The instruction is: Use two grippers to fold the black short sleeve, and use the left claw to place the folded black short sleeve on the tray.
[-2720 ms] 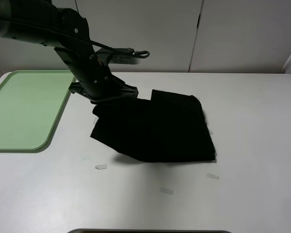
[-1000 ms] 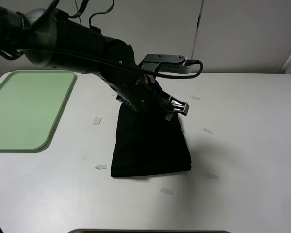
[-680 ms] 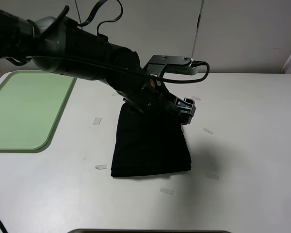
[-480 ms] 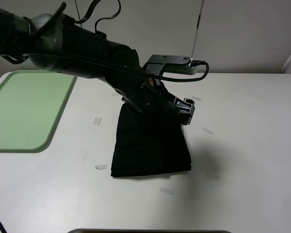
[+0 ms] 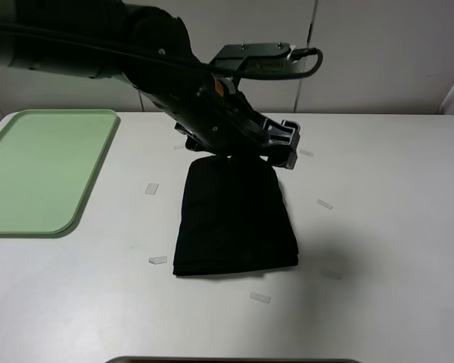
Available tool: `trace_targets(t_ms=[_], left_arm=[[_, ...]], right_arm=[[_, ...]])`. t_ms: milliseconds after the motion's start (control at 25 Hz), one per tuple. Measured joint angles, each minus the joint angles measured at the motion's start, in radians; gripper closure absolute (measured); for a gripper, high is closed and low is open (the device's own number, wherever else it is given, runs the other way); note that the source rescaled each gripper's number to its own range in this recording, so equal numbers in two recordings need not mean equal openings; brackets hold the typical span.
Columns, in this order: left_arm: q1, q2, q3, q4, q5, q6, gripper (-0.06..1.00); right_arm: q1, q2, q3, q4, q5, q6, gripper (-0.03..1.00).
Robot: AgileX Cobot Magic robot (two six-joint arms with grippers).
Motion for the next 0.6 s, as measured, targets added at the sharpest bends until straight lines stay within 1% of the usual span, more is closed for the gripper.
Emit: trace_targets(t_ms=[160,320,440,600], left_arm=[[0.026,-0.009,0.0,0.0,0.041,0.0,-0.06],[0.045,0.026,0.0,0.003,0.033,-0.001,-0.06],[0.045,0.092,0.0,0.004,-0.034,0.0,-0.06],[0.04,0.191,0.0,0.005,-0.166,0.001,-0.06]], right_arm=[[0.0,0.0,0.0,0.0,0.0,0.0,-0.03],[0.0,0.0,0.0,0.0,0.0,0.0,-0.03],[0.0,0.0,0.0,0.0,0.0,0.0,-0.03],[0.0,0.0,0.0,0.0,0.0,0.0,-0.03]])
